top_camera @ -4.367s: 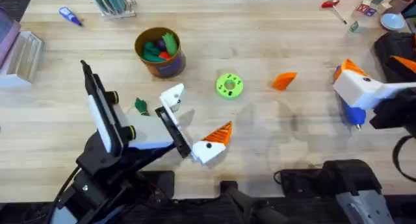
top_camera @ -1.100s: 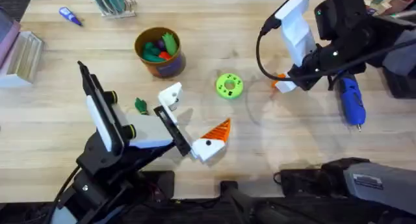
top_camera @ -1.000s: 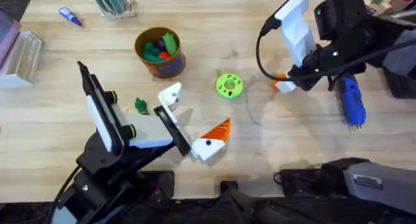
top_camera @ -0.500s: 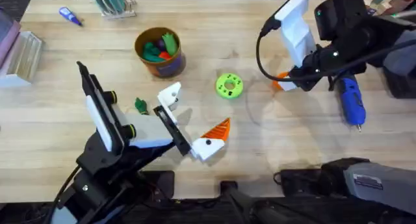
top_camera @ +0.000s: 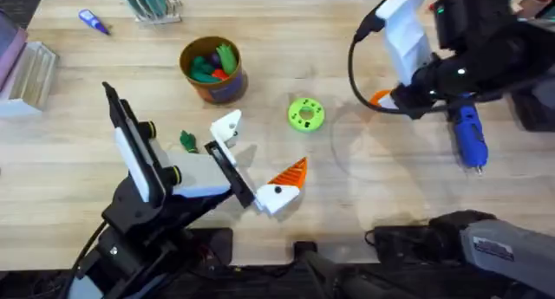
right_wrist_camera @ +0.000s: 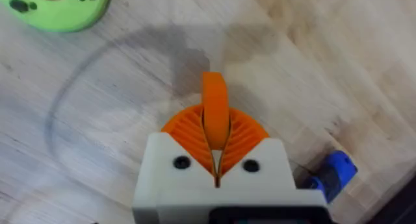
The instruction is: Pick up the gripper from the table and insert it into the empty holder that is missing its gripper. Then pick up a screw, insert it into the mounting hole, and use the screwdriver to tighten it. Finally, clean up the table by picking up the vegetable and placing it into the bucket.
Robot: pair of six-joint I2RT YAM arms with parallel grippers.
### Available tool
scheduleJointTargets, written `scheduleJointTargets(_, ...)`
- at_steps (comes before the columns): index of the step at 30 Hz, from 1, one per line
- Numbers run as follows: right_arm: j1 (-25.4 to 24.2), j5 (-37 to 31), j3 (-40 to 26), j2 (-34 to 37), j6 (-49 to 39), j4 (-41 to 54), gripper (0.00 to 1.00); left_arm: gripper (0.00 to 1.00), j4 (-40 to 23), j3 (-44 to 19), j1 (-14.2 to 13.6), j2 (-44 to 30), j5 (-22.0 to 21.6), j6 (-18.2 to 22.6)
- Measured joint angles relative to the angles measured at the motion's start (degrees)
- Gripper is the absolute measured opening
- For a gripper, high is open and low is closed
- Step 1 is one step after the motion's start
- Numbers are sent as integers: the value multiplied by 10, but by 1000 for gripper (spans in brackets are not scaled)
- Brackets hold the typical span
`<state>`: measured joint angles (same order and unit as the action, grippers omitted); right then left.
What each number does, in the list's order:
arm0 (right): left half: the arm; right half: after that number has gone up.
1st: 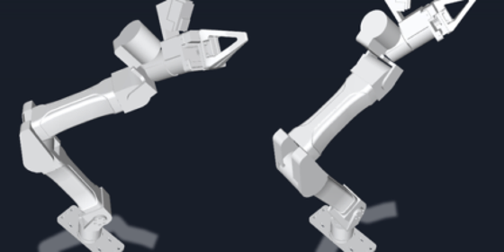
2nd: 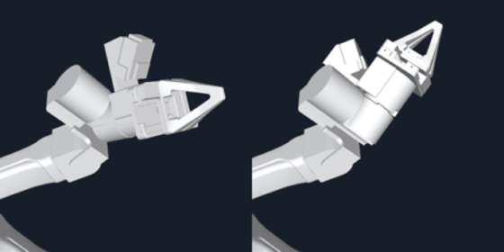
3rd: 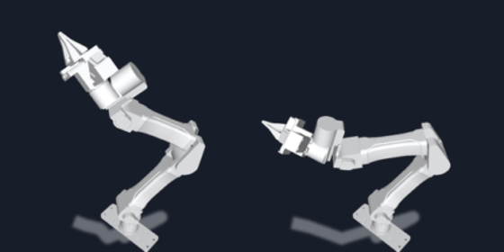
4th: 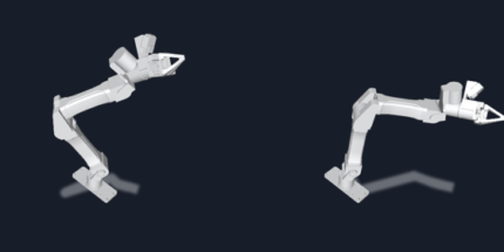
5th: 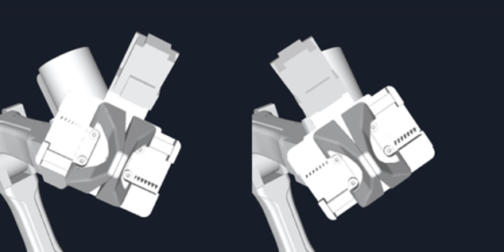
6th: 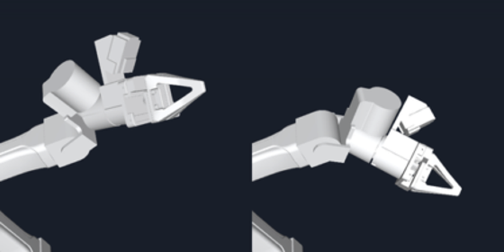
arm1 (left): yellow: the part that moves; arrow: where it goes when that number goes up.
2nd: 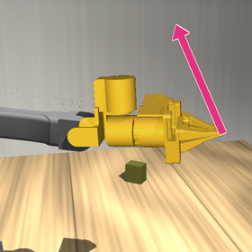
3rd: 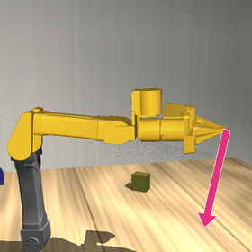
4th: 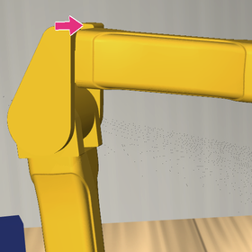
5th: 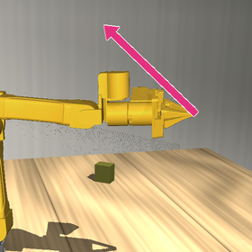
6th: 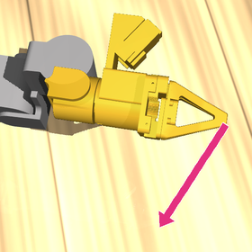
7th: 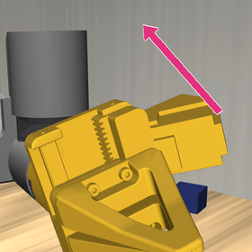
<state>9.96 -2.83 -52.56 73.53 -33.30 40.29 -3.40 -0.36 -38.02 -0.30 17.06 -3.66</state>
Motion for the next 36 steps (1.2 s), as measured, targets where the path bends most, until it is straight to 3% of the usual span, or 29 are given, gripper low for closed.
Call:
scheduleJointTargets(5, 0, 0, 0, -97, 7, 5, 14, 986, 0, 0, 0, 0, 0, 0)
scheduleJointTargets(11, 0, 29, 0, -192, 103, 6, 12, 986, 0, 0, 0, 0, 0, 0)
scheduleJointTargets(16, 0, 142, 0, -251, 204, -7, 12, 986, 0, 0, 0, 0, 0, 0)
scheduleJointTargets(19, 0, 231, 14, -284, 272, -65, 12, 986, 0, 0, 0, 0, 0, 0)
scheduleJointTargets(24, 0, 326, 103, -341, 400, -171, 11, 986, 0, 0, 0, 0, 0, 0)
scheduleJointTargets(30, 0, 432, 237, -328, 581, -322, 10, 986, 0, 0, 0, 0, -1, 0)
scheduleJointTargets(36, 0, 514, 265, -271, 709, -375, 10, 986, 0, 0, 0, 0, -2, 0)
